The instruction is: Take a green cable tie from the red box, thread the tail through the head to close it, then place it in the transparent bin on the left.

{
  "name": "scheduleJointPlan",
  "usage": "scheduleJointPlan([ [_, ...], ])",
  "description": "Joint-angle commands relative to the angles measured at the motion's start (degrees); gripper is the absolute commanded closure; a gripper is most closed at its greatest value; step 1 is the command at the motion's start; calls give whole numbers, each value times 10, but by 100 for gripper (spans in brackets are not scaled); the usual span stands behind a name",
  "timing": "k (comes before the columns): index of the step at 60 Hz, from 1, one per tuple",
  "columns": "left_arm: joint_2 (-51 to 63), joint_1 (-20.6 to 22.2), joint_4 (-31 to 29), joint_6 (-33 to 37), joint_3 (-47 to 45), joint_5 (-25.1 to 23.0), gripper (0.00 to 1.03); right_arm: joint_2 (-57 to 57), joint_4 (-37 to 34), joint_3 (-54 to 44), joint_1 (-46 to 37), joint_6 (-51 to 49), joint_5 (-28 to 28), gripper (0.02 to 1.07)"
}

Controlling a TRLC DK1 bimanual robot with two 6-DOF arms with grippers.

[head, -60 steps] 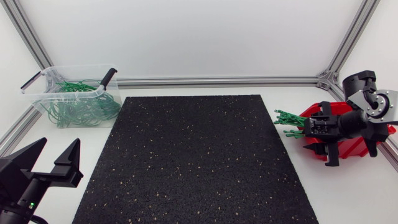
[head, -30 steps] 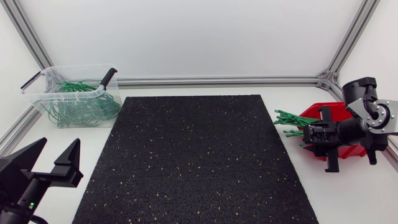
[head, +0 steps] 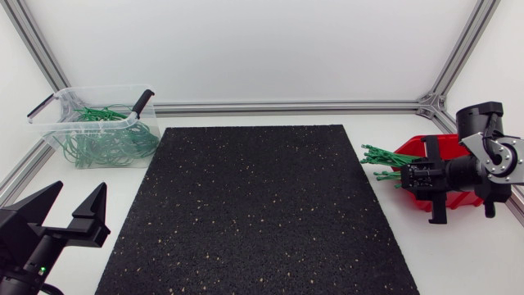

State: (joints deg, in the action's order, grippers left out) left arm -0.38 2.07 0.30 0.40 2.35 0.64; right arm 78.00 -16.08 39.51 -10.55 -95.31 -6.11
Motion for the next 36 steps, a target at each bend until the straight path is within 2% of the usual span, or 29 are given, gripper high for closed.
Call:
scheduleJointPlan([
  [1,1,3,-13,-2,-23,-6,4,-4,8,-17,-2,-21,3,86],
  [21,1,2,-13,-2,-23,-6,4,12,40,-29,-11,-30,9,87],
  [36,1,4,-13,-2,-23,-6,4,15,54,-36,-14,-34,12,101],
])
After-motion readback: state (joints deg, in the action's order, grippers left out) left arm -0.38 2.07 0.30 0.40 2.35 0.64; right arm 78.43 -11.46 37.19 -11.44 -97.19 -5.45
